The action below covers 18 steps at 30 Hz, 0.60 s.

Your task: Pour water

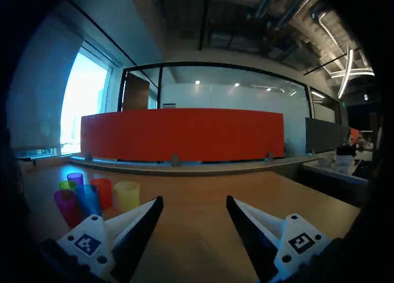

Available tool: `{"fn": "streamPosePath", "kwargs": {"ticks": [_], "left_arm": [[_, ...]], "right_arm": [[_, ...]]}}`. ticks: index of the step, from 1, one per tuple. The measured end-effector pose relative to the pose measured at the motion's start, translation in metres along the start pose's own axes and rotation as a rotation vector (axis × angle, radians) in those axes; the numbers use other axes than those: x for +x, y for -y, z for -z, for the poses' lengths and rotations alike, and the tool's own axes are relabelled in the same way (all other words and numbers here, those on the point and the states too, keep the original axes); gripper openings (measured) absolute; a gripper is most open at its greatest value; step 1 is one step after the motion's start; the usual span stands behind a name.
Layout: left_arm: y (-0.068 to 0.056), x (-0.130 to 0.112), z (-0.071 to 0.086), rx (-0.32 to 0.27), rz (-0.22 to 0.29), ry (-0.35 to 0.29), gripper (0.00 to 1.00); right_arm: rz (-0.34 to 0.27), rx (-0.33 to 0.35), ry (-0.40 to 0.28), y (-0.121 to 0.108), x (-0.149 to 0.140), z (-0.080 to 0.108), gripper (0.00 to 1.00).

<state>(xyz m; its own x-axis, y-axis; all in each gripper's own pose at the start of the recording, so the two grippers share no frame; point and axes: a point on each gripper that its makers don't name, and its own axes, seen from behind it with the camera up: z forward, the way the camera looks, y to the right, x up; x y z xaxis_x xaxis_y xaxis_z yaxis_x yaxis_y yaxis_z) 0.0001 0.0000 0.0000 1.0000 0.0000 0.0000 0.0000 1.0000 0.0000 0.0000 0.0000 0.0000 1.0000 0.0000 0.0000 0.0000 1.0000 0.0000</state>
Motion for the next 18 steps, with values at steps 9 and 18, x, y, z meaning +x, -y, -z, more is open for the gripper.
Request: {"fn": "streamPosePath", "kwargs": {"ticks": [9, 18], "left_arm": [[-0.0006, 0.0009, 0.0000, -0.002, 0.000, 0.000, 0.92], [-0.0004, 0.0039, -0.0001, -0.009, -0.010, 0.003, 0.92]], "right_arm": [[0.000, 0.000, 0.000, 0.0002, 0.0010, 0.0006, 0.99], [0.009, -0.004, 0.005, -0.0014, -0.0042, -0.0008, 0.99]]}}
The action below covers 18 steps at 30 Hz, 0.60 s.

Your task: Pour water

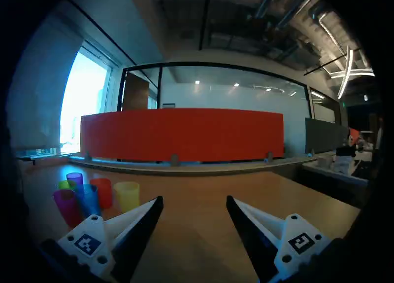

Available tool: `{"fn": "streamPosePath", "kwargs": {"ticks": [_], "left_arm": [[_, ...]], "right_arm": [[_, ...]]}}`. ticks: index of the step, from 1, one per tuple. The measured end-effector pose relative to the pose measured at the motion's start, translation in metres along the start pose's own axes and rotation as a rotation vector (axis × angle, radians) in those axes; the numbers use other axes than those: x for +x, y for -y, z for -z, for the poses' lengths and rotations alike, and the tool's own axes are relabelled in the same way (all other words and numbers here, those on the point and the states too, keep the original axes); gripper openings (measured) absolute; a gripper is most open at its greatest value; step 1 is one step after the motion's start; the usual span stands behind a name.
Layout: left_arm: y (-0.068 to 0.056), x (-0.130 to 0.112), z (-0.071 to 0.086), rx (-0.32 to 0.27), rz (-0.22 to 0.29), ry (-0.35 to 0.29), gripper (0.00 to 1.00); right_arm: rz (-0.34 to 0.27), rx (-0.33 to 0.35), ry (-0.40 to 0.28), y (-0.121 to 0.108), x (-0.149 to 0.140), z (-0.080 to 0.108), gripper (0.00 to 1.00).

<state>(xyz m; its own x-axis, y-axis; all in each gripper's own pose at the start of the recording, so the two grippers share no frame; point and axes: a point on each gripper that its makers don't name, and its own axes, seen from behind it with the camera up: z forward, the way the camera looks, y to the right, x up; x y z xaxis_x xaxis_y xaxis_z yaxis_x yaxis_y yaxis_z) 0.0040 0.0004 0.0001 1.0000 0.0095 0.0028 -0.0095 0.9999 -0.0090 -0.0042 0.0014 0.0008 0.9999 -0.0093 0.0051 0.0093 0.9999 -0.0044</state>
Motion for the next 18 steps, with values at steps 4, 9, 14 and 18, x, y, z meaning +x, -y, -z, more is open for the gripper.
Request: {"fn": "streamPosePath", "kwargs": {"ticks": [4, 9, 14, 18], "left_arm": [[-0.004, 0.013, -0.001, -0.022, 0.002, -0.007, 0.92], [-0.010, 0.024, -0.004, -0.052, 0.028, 0.005, 0.92], [-0.015, 0.034, -0.007, -0.076, 0.046, 0.018, 0.92], [-0.015, 0.045, -0.009, -0.086, 0.044, 0.025, 0.92]], "right_arm": [[0.016, 0.006, 0.009, 0.003, 0.006, 0.000, 0.99], [0.044, 0.023, 0.005, 0.010, 0.023, -0.001, 0.99], [0.072, 0.031, 0.003, 0.012, 0.042, -0.002, 0.99], [0.087, 0.034, -0.008, 0.011, 0.062, -0.003, 1.00]]}}
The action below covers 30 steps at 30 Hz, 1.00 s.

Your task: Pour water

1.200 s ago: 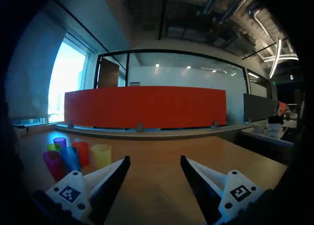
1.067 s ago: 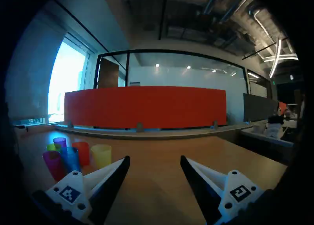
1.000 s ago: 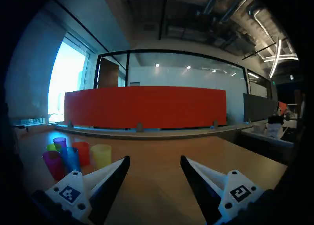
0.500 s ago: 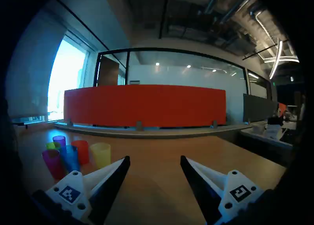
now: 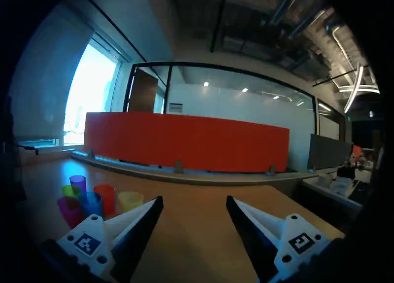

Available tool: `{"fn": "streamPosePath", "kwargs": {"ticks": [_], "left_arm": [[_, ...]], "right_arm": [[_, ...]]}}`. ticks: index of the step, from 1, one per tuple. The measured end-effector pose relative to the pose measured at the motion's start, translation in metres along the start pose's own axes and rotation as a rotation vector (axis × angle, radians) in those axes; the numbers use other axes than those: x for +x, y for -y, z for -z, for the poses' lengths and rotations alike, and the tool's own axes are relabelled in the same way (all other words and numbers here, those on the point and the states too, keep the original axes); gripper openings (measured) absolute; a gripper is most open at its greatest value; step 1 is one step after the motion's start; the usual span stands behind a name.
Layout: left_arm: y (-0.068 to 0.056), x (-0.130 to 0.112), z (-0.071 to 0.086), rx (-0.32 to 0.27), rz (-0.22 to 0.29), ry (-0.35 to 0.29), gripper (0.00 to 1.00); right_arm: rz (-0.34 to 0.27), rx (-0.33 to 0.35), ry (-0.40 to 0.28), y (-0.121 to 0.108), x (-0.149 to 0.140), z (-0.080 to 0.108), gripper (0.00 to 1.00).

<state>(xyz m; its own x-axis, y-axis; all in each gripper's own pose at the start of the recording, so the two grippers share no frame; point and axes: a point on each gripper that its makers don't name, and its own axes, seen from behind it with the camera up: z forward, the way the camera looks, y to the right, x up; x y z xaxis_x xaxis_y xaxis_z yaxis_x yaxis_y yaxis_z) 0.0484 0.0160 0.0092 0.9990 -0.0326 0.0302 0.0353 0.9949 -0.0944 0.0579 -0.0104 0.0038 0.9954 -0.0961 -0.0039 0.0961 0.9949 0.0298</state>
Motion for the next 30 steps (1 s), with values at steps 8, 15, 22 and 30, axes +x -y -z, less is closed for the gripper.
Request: {"fn": "streamPosePath", "kwargs": {"ticks": [8, 15, 22, 30], "left_arm": [[-0.010, 0.018, -0.002, -0.048, -0.017, 0.003, 0.92], [-0.025, 0.026, 0.000, -0.110, -0.036, 0.014, 0.92], [-0.036, 0.025, 0.000, -0.173, -0.055, 0.050, 0.92], [-0.046, 0.018, 0.000, -0.240, -0.063, 0.099, 0.92]], "right_arm": [[0.003, 0.028, -0.021, 0.001, 0.022, 0.002, 0.99], [0.010, 0.080, -0.006, 0.010, 0.024, 0.004, 1.00], [0.006, 0.175, 0.019, 0.025, 0.027, 0.004, 0.99], [0.007, 0.309, 0.070, 0.049, 0.027, 0.009, 1.00]]}}
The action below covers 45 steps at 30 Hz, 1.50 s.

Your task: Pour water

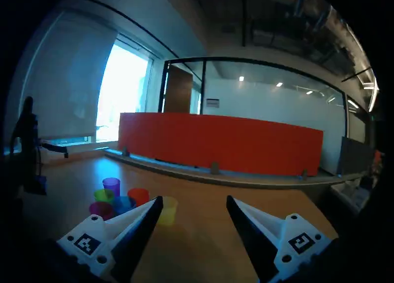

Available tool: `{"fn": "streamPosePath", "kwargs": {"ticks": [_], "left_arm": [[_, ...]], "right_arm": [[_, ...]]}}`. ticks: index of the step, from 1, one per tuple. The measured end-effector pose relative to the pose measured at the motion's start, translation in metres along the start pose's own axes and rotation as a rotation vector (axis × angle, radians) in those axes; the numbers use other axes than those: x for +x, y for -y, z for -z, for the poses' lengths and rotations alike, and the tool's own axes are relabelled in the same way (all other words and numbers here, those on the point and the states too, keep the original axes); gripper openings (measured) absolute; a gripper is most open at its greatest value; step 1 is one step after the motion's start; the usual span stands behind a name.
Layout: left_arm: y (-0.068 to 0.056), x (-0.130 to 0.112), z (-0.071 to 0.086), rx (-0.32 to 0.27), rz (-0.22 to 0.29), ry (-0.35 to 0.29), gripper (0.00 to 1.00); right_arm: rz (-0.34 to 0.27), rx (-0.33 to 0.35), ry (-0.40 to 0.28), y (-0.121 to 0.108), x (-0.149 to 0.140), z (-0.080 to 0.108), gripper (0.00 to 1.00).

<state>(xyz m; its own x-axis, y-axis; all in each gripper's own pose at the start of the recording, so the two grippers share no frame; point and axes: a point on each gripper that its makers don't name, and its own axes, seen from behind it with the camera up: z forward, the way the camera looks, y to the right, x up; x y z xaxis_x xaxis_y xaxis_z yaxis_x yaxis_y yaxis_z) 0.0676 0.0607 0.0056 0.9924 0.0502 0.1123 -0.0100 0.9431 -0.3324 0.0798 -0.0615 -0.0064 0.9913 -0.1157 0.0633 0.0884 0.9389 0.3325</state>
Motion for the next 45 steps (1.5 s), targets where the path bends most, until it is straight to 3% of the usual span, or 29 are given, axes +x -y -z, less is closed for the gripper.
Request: {"fn": "streamPosePath", "kwargs": {"ticks": [12, 24, 36, 45], "left_arm": [[-0.009, -0.005, -0.003, -0.081, -0.042, 0.067, 0.92], [-0.019, -0.017, -0.010, -0.141, -0.107, 0.131, 0.92], [-0.037, -0.034, -0.019, -0.226, -0.127, 0.207, 0.92], [-0.037, -0.024, -0.024, -0.257, -0.121, 0.223, 0.92]], "right_arm": [[0.038, 0.153, 0.095, 0.024, -0.005, 0.000, 0.99], [0.112, 0.218, 0.144, 0.037, -0.005, 0.000, 1.00], [0.142, 0.306, 0.236, 0.052, -0.017, -0.001, 1.00], [0.154, 0.330, 0.278, 0.051, -0.016, -0.005, 1.00]]}}
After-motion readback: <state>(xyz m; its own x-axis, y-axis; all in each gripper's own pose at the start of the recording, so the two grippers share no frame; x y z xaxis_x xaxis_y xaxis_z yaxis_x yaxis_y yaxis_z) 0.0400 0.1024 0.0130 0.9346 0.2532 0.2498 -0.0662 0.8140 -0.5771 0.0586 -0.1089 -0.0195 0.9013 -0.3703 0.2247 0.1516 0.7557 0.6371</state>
